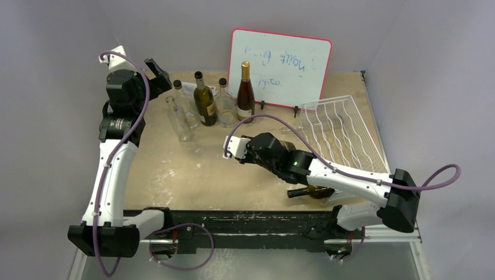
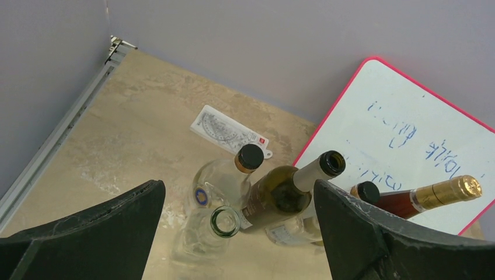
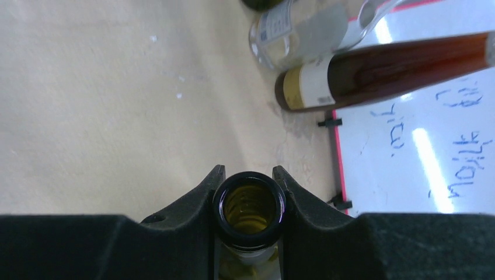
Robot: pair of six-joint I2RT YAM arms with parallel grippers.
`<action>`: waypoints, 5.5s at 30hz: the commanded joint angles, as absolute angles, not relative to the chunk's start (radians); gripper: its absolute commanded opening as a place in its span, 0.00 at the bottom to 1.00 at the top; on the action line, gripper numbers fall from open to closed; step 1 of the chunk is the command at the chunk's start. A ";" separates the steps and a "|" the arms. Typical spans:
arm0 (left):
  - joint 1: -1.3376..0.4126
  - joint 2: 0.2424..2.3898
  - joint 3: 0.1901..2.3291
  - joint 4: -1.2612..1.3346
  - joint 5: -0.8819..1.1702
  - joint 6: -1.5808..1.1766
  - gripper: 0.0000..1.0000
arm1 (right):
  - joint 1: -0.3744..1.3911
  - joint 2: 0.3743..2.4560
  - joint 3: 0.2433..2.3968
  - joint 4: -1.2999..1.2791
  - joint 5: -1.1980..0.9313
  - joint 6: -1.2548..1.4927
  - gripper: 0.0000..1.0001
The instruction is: Take the wine bottle off the wine rack
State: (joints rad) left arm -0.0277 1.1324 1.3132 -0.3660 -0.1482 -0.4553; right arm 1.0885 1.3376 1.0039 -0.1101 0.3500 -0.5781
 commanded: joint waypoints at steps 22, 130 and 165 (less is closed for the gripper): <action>-0.032 1.227 1.422 -0.142 0.017 -0.417 0.98 | 1.096 1.242 1.177 0.126 0.124 -0.558 0.00; -0.055 1.094 1.175 0.089 -0.127 -0.365 0.98 | 0.969 1.404 1.379 0.035 0.036 -0.398 0.94; -0.058 1.109 1.177 0.089 -0.117 -0.381 0.98 | 0.967 1.272 0.860 -0.916 -0.038 -0.721 0.86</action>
State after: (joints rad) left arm -0.0532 1.1126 1.1469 0.0494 -0.1329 -0.3664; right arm 0.9691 1.1923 0.8452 -0.8860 -0.0738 -0.7189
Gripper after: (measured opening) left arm 0.987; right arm 0.860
